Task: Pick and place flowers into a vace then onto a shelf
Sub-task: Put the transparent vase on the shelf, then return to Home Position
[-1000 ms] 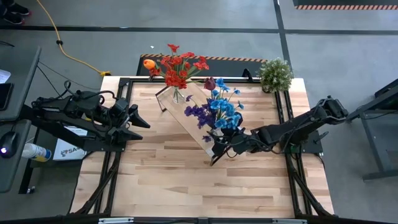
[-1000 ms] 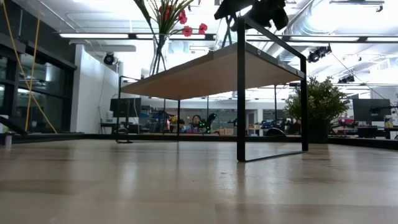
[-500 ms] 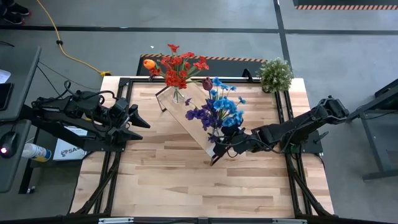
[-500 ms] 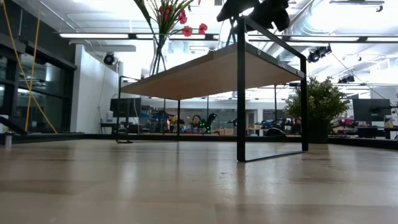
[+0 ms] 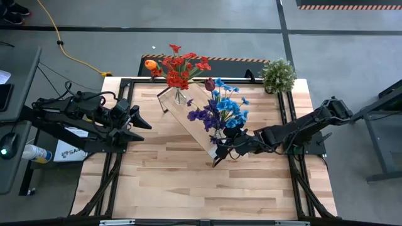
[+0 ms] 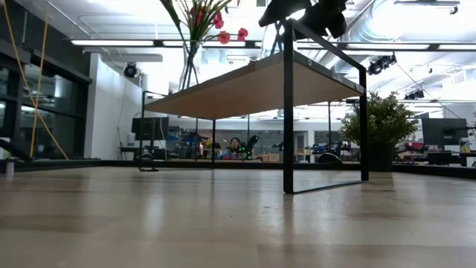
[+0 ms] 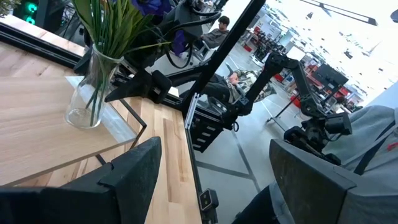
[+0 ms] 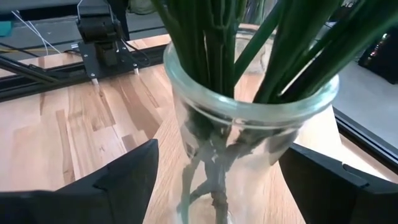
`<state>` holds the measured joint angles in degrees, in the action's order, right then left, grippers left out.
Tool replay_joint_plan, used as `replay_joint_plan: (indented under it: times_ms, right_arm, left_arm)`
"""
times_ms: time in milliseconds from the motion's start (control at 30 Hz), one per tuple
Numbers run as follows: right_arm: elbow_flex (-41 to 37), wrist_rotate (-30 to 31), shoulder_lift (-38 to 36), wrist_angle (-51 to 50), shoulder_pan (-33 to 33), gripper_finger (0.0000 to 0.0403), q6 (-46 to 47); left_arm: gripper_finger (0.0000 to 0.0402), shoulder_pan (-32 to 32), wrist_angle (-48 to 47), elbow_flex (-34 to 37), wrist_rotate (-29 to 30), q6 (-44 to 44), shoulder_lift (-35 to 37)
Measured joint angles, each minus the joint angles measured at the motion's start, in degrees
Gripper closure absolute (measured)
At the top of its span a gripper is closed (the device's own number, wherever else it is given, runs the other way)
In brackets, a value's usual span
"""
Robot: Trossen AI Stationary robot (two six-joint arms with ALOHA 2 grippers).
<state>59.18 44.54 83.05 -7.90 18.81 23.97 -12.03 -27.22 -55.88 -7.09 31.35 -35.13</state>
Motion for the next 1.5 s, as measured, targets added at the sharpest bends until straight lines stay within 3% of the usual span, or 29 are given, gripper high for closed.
replay_joint_plan:
  times_ms: [500,933,1267,1500]
  right_arm:
    - [-0.02,-1.28,-1.88,-4.45,0.0,0.007,1.24]
    - [-0.04,-10.63,-4.43,-7.44,0.0,0.007,2.08]
    - [-0.04,-10.22,-6.71,-10.81,3.39,0.0071,3.03]
    - [-0.04,-3.06,-10.92,-16.31,5.81,0.007,5.31]
  left_arm:
    - [0.0069,0.0,-0.36,0.0,0.0,0.02,0.01]
    - [0.0069,0.02,-0.42,0.0,0.0,0.02,0.02]
    - [0.0069,0.0,-0.42,0.0,0.0,0.02,0.0]
    - [0.0069,0.0,-0.42,0.0,0.0,-0.91,0.0]
